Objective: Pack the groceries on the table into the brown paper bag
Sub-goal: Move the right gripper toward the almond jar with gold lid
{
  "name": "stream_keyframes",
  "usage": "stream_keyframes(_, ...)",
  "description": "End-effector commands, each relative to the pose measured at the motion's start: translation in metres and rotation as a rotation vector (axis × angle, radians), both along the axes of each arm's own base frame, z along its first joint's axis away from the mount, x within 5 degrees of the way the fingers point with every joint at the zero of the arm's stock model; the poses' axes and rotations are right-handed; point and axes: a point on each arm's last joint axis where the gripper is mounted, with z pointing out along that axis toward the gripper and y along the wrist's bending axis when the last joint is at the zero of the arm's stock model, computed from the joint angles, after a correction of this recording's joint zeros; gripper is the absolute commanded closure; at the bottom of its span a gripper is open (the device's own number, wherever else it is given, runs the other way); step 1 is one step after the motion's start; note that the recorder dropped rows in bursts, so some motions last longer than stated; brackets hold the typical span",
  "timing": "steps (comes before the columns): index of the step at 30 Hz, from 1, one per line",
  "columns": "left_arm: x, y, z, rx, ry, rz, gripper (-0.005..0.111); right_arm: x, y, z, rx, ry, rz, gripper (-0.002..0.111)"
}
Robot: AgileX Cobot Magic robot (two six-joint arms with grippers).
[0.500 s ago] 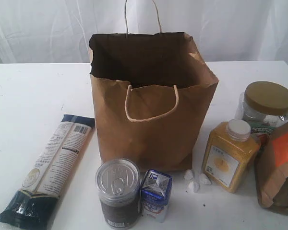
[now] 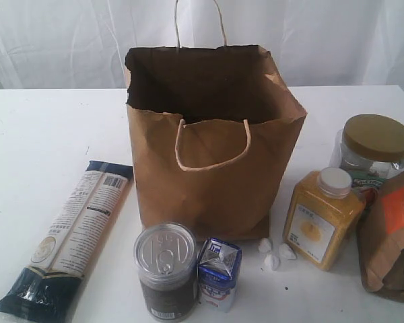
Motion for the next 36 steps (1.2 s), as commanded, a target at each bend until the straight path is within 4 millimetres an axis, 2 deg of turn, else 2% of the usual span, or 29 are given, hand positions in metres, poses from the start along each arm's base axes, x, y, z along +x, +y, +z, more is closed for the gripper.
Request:
stream_keyframes(1, 0.0, 0.0, -0.001, -0.007, 0.004, 0.002, 0.107, 0.001, 0.0, 0.001, 0.007, -0.03, -0.006, 0.108)
stream_keyframes(3, 0.0, 0.0, -0.001, -0.007, 0.004, 0.002, 0.107, 0.002, 0.0, 0.007, 0.03, -0.095, -0.007, 0.108)
stream_keyframes(7, 0.0, 0.0, -0.001, -0.007, 0.004, 0.002, 0.107, -0.001, -0.001, 0.044, 0.107, -0.305, -0.009, 0.108)
stream_keyframes(11, 0.0, 0.0, -0.001, -0.007, 0.004, 0.002, 0.107, -0.011, -0.004, 0.074, 0.101, -0.269, -0.008, 0.108)
stream_keyframes(17, 0.0, 0.0, -0.001, -0.007, 0.004, 0.002, 0.107, -0.04, -0.015, 0.126, 0.079, -0.192, -0.011, 0.108)
stream_keyframes(21, 0.0, 0.0, -0.001, -0.007, 0.004, 0.002, 0.107, -0.043, -0.018, 0.155, 0.047, -0.161, -0.022, 0.108)
stream_keyframes(27, 0.0, 0.0, -0.001, -0.007, 0.004, 0.002, 0.107, -0.016, -0.01, 0.186, 0.025, -0.08, -0.048, 0.108)
stream_keyframes(30, 0.0, 0.0, -0.001, -0.007, 0.004, 0.002, 0.107, 0.009, -0.004, 0.196, 0.035, -0.003, -0.087, 0.108)
stream_keyframes(32, 0.0, 0.0, -0.001, -0.007, 0.004, 0.002, 0.107, 0.031, -0.002, 0.207, -0.052, 0.015, -0.13, 0.108)
stream_keyframes(34, 0.0, 0.0, -0.001, -0.007, 0.004, 0.002, 0.107, 0.055, -0.001, 0.221, -0.137, 0.034, -0.194, 0.102)
stream_keyframes(36, 0.0, 0.0, -0.001, -0.007, 0.004, 0.002, 0.107, 0.077, 0.0, 0.233, -0.191, 0.064, -0.258, 0.088)
